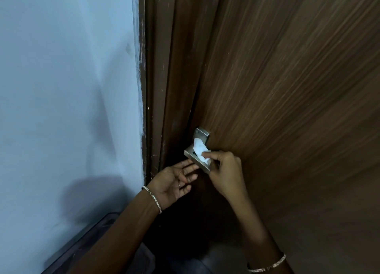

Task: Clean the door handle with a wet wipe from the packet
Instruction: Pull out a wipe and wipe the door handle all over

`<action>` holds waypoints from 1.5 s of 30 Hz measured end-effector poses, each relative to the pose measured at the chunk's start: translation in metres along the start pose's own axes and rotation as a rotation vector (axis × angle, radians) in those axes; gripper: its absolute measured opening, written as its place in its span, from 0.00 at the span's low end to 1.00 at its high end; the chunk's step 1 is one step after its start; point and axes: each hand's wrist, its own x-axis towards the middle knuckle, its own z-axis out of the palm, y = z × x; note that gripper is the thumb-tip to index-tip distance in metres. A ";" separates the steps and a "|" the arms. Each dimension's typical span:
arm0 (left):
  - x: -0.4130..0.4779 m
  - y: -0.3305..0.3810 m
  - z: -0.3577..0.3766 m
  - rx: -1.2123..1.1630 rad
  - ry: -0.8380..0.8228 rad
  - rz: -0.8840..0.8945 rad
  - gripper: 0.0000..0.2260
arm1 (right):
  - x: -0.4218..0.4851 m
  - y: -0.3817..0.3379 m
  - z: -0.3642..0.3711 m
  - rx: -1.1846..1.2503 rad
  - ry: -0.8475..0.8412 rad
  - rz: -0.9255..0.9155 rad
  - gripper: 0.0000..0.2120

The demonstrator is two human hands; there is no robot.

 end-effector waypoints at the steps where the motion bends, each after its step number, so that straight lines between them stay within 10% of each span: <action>1: -0.001 0.000 0.000 -0.004 0.007 0.000 0.26 | -0.004 -0.001 -0.003 -0.038 0.051 -0.002 0.16; 6: -0.002 0.002 0.002 0.005 0.052 0.002 0.24 | -0.015 -0.014 -0.020 0.022 0.531 -0.113 0.19; 12: -0.008 0.002 0.005 0.025 0.065 0.029 0.23 | -0.007 -0.014 0.012 -0.017 0.026 -0.145 0.17; 28: -0.033 0.013 0.005 0.402 0.412 0.352 0.08 | -0.032 0.010 0.009 -0.038 0.147 0.005 0.06; 37: -0.023 0.008 0.004 0.557 0.560 0.537 0.07 | -0.003 -0.023 0.039 -0.638 0.111 -0.163 0.15; 45: -0.017 0.005 0.000 0.618 0.550 0.532 0.09 | -0.024 -0.003 0.028 -0.663 0.148 -0.119 0.15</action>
